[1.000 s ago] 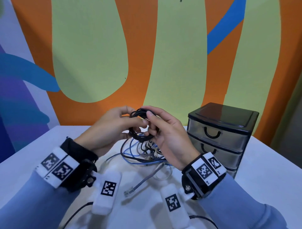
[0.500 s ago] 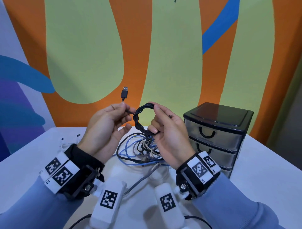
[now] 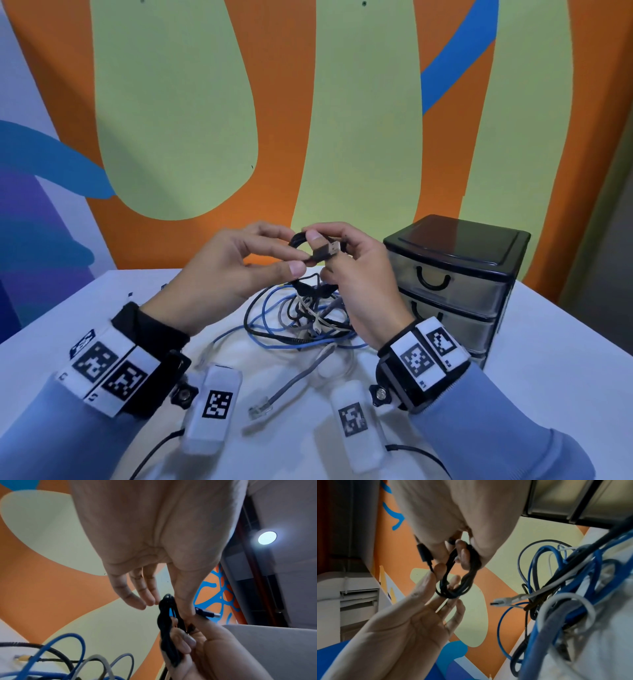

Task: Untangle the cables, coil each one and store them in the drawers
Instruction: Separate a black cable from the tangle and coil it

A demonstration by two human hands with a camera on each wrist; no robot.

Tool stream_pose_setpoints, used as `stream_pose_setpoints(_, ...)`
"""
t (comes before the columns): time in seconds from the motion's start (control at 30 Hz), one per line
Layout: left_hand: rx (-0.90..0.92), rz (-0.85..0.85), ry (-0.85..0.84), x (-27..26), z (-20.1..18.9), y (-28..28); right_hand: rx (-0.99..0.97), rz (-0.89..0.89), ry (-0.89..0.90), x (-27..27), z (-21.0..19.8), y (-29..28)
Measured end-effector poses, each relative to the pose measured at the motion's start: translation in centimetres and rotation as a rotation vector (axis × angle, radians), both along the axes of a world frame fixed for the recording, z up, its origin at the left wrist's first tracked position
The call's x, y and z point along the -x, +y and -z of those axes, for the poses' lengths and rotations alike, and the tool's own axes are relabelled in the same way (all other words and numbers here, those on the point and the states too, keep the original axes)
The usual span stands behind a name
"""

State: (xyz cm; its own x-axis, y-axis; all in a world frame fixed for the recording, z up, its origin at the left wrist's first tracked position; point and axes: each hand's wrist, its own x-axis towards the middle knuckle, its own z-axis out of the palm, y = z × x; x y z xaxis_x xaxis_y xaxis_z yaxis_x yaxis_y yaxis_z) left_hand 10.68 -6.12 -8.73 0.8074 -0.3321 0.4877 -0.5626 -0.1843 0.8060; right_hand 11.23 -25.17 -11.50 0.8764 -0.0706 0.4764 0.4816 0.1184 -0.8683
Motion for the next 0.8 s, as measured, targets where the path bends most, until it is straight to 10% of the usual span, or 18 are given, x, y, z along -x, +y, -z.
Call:
stream_pose_setpoints(0.23, 0.194, -0.096, 0.152, -0.6, -0.2, -0.2, -0.181, -0.207, 0.015, 0.8, -0.4, 0.6)
stream_pose_setpoints(0.53, -0.112, -0.463, -0.074, -0.8, 0.9, -1.1, 0.122, -0.003, -0.163, 1.8, -0.3, 1.9)
stream_pose_setpoints(0.7, 0.046, -0.096, -0.009, -0.5, 0.1, -0.3, -0.276, -0.1, 0.178, 0.6, -0.1, 1.1)
stream_pose_setpoints(0.8, -0.09, -0.158, -0.13, -0.6, 0.2, -0.2, -0.278, -0.131, 0.205, 0.3, 0.1, 0.9)
